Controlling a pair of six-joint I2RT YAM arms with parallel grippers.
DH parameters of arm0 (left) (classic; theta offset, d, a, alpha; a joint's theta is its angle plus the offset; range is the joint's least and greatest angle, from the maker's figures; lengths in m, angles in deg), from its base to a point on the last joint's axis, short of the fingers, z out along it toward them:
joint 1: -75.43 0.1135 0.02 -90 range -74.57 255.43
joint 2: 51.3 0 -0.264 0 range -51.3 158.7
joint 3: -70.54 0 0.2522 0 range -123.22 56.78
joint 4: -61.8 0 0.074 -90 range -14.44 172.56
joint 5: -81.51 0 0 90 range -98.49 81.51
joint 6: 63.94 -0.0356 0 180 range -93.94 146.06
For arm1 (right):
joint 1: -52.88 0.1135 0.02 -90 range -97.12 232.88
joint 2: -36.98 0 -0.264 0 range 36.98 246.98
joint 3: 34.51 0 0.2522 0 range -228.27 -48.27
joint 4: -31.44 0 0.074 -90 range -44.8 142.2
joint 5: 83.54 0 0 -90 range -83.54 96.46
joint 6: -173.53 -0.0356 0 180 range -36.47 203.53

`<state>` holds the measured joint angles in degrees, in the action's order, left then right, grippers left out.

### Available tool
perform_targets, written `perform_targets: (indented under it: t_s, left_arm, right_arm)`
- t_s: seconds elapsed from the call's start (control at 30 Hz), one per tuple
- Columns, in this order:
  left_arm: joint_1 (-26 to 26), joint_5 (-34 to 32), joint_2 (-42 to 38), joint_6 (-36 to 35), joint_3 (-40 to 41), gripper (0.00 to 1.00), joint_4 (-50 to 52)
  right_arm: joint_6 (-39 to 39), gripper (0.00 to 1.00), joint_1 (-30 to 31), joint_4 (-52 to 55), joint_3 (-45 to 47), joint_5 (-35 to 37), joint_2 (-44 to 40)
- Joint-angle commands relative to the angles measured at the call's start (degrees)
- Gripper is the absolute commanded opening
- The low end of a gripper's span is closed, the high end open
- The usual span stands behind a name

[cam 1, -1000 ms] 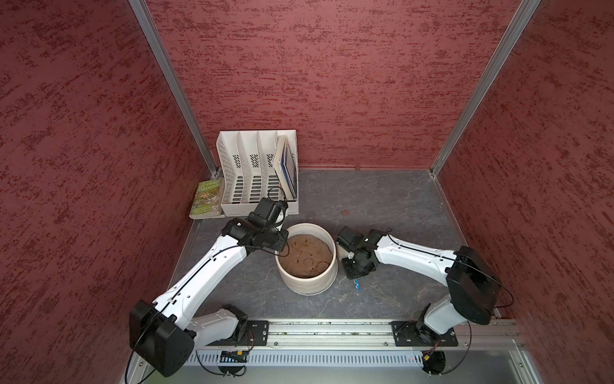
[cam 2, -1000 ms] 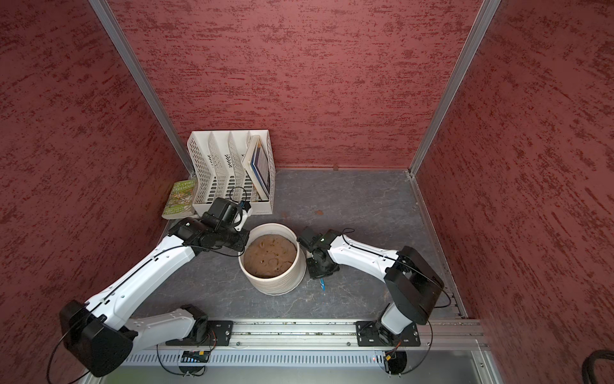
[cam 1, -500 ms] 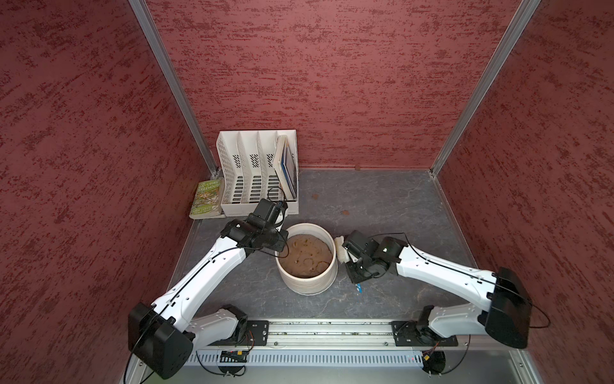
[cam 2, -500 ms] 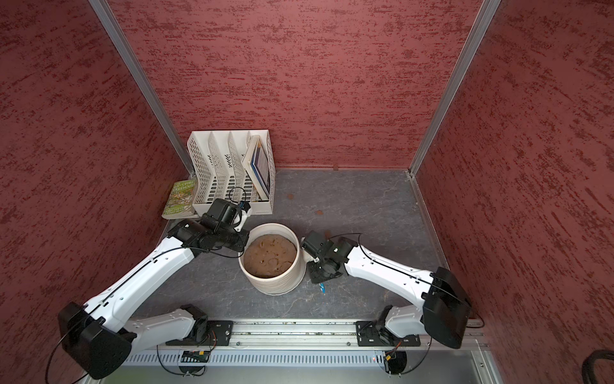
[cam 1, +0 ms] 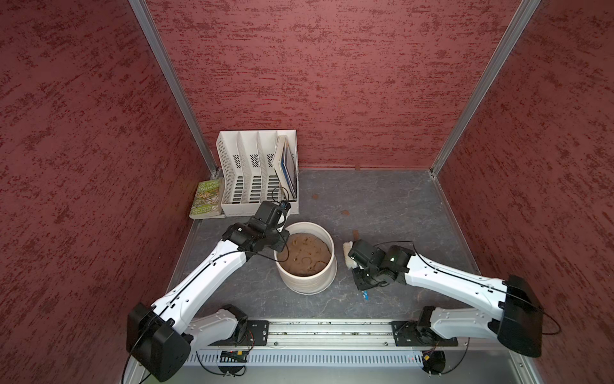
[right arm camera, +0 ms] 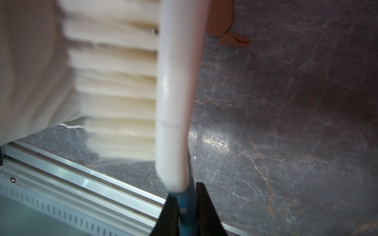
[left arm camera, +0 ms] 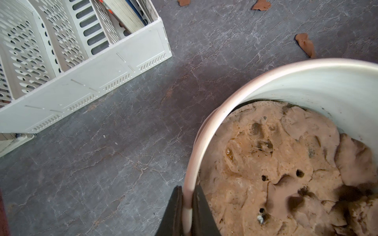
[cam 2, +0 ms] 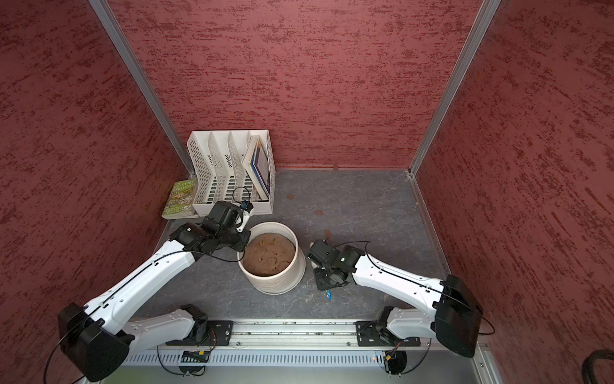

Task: Scrub the dried mud off the ceramic pot
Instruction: Brush off the soil from the pot, then place the brush at the center of the board.

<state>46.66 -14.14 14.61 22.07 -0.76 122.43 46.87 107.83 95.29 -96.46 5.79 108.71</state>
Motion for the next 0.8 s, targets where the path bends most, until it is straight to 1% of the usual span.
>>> perform_targets:
  t_s: [0.0,0.13,0.2,0.27,0.33,0.4,0.5,0.57,0.7,0.73,0.77]
  left_arm:
    - [0.7,-3.5,0.3,-1.4,-0.1,0.00,-8.9]
    - [1.8,-2.9,-0.8,-4.2,0.8,0.00,-12.6]
    - [2.3,0.8,-1.6,-6.1,1.9,0.00,-14.4]
    - [2.3,3.7,-2.1,-6.5,2.5,0.09,-14.6]
    - [2.4,5.1,-2.6,-5.6,3.1,0.19,-14.7]
    - [2.4,4.9,-3.1,-4.4,3.5,0.25,-14.5]
    - [2.7,4.8,-3.9,-2.4,3.0,0.28,-13.4]
    - [2.8,4.7,-4.8,-1.2,2.2,0.30,-12.3]
    - [2.8,4.8,-7.9,1.6,1.0,0.36,-10.5]
    - [2.8,5.0,-8.8,2.0,1.0,0.36,-10.4]
    - [2.8,5.1,-9.8,2.5,1.2,0.37,-10.6]
  right_arm:
    - [-1.0,0.00,-0.7,-5.7,3.6,0.2,-2.4]
    - [-0.3,0.00,-3.8,-10.0,7.5,-1.6,-4.7]
    - [0.7,0.00,-6.4,-12.1,8.9,-3.5,-6.3]
    - [1.7,0.00,-9.4,-12.8,9.6,-5.0,-7.9]
    - [3.1,0.00,-13.5,-13.6,10.1,-7.3,-9.8]
    - [4.5,0.00,-18.6,-15.3,11.1,-11.8,-11.6]
    - [6.1,0.00,-26.0,-18.8,12.9,-20.3,-14.0]
    - [6.5,0.00,-30.0,-19.4,13.0,-23.7,-13.9]
    - [5.8,0.00,-33.9,-20.9,12.6,-29.5,-11.8]
    - [5.1,0.00,-34.6,-22.7,13.0,-31.8,-11.6]
    - [3.9,0.00,-35.3,-26.3,13.9,-36.0,-11.6]
